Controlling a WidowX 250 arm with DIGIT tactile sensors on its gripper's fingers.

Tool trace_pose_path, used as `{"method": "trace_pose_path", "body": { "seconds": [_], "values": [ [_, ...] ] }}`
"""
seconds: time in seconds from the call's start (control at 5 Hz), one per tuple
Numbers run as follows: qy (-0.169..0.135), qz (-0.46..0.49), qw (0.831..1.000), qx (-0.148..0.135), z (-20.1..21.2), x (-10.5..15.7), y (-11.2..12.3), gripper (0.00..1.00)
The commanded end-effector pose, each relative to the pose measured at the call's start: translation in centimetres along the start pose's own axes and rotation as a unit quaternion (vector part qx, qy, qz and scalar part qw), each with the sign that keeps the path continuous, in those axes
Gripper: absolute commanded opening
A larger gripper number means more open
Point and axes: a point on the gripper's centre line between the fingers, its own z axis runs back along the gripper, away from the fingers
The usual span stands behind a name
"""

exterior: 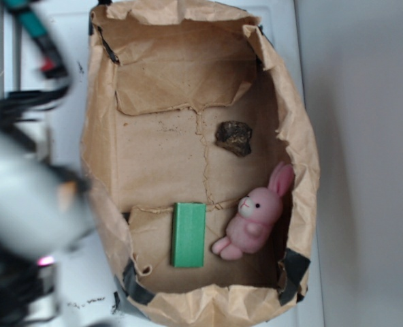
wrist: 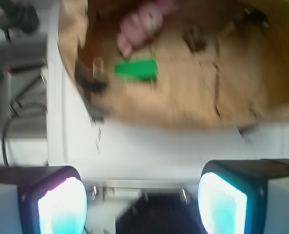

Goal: Grab the green block.

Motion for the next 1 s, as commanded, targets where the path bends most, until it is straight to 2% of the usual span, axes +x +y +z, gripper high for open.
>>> {"method": "trace_pose_path", "body": {
  "seconds": [0.0, 0.2, 0.6, 0.8],
  "values": [
    [-0.072, -0.143, 0.987, 0.004, -3.0, 9.8, 2.4, 1.0],
    [-0.065, -0.245, 0.967, 0.019, -4.7, 9.2, 0.9, 1.0],
    [-0.065, -0.245, 0.967, 0.019, -4.7, 9.2, 0.9, 1.0],
    [-0.044, -0.363, 0.931, 0.001, -7.0, 6.7, 0.1, 1.0]
  ]
}}
